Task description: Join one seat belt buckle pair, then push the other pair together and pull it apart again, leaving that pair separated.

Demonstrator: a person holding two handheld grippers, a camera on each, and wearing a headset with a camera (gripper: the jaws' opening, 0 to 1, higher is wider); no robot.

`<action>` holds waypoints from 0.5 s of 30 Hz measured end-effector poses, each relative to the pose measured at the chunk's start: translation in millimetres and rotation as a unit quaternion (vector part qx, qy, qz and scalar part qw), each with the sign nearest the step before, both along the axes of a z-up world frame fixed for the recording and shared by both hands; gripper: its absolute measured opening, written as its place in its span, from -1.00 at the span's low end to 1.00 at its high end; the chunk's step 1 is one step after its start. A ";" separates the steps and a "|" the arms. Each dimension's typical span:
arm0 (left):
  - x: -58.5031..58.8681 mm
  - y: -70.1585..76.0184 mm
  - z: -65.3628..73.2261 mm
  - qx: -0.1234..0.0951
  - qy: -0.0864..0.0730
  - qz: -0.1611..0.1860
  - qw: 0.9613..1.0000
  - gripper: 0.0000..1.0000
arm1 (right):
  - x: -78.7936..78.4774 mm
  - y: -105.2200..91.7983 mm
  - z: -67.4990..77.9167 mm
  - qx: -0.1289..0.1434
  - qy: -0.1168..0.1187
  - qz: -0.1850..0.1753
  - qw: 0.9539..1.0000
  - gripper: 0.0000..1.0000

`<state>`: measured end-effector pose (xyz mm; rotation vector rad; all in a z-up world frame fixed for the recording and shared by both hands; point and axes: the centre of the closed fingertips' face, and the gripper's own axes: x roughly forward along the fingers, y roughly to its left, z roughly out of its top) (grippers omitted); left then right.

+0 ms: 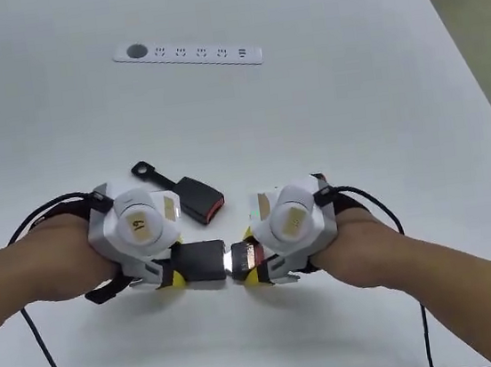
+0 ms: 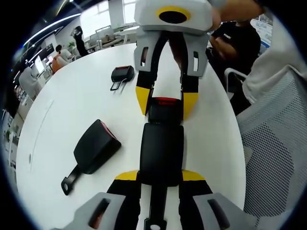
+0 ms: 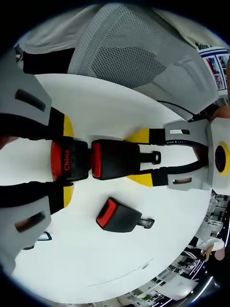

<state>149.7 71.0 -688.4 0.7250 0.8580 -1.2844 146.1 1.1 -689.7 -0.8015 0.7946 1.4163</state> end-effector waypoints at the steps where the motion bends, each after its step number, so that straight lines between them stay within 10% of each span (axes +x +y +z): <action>1: 0.1 0.4 -0.6 0.000 0.000 0.001 1.000 -0.39 | 0.1 -0.1 -0.1 -0.001 0.000 0.001 1.000 -0.40; 15: 0.8 2.6 -0.3 -0.001 0.002 -0.002 1.000 -0.40 | 3.2 -6.7 2.6 0.011 0.000 -0.009 1.000 -0.40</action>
